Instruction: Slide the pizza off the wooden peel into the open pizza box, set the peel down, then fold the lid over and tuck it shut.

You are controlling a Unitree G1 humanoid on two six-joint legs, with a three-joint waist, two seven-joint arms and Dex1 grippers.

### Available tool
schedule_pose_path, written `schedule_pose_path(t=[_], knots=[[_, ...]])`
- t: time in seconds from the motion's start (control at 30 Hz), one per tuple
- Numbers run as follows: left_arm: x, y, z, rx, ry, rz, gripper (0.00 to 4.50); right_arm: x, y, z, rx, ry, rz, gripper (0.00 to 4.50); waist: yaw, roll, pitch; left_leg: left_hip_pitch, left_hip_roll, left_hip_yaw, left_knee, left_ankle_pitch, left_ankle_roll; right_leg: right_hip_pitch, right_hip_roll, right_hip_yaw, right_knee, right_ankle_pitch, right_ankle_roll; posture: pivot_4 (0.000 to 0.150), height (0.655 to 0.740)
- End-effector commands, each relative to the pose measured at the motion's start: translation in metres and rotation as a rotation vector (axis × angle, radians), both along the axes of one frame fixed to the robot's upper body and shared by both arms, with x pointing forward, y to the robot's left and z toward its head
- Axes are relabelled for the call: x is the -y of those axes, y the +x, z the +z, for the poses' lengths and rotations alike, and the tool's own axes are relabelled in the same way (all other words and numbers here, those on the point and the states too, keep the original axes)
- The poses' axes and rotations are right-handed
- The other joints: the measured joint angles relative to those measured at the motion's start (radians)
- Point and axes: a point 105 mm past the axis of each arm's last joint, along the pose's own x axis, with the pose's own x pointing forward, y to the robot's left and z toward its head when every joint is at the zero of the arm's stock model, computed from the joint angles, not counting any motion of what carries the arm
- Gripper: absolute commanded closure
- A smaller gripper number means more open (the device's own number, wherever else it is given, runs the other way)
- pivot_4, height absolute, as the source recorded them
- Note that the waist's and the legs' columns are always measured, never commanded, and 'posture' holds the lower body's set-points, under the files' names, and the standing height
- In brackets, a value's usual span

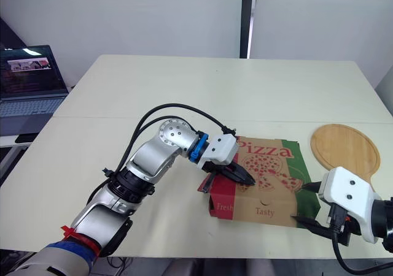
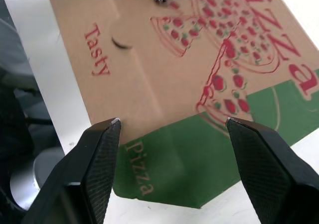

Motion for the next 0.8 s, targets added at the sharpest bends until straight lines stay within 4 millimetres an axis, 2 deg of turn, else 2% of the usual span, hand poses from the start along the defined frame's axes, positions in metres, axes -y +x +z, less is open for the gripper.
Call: schedule_pose_path(t=[0.03,0.27,0.4,0.57,0.8], knots=[[0.004,-0.004,0.006,0.024,-0.017,-0.028,4.50,-0.001,0.002,0.001,0.053,-0.070,0.037,0.88,0.000,0.000,0.000,0.000,0.000,0.000,0.000,0.000,0.000,0.000,0.000,0.000,0.000,0.000,0.000,0.150,0.7341],[0.004,-0.004,0.009,0.022,-0.024,-0.029,4.50,-0.001,0.011,-0.001,0.124,-0.110,0.061,0.88,-0.001,0.000,0.000,0.000,0.000,0.000,0.000,0.000,0.000,0.000,0.000,0.000,0.000,0.000,0.000,0.150,0.7341],[0.004,-0.004,0.008,0.022,-0.023,-0.030,4.50,0.002,0.022,0.005,0.205,-0.129,0.044,0.88,-0.002,0.000,0.000,0.000,0.000,0.000,0.000,0.000,0.000,0.000,0.000,0.000,0.000,0.000,0.000,0.150,0.7341],[0.004,-0.006,0.008,0.026,-0.018,-0.041,4.50,0.002,0.023,0.001,0.206,-0.132,0.043,0.88,-0.002,0.000,0.000,0.000,0.000,0.000,0.000,0.000,0.000,0.000,0.000,0.000,0.000,0.000,0.000,0.150,0.7341],[0.000,-0.016,-0.009,0.053,0.045,-0.089,4.50,0.001,0.020,-0.009,0.186,-0.135,0.036,0.88,-0.003,0.000,0.000,0.000,0.000,0.000,0.000,0.000,0.000,0.000,0.000,0.000,0.000,0.000,0.000,0.150,0.7341]])
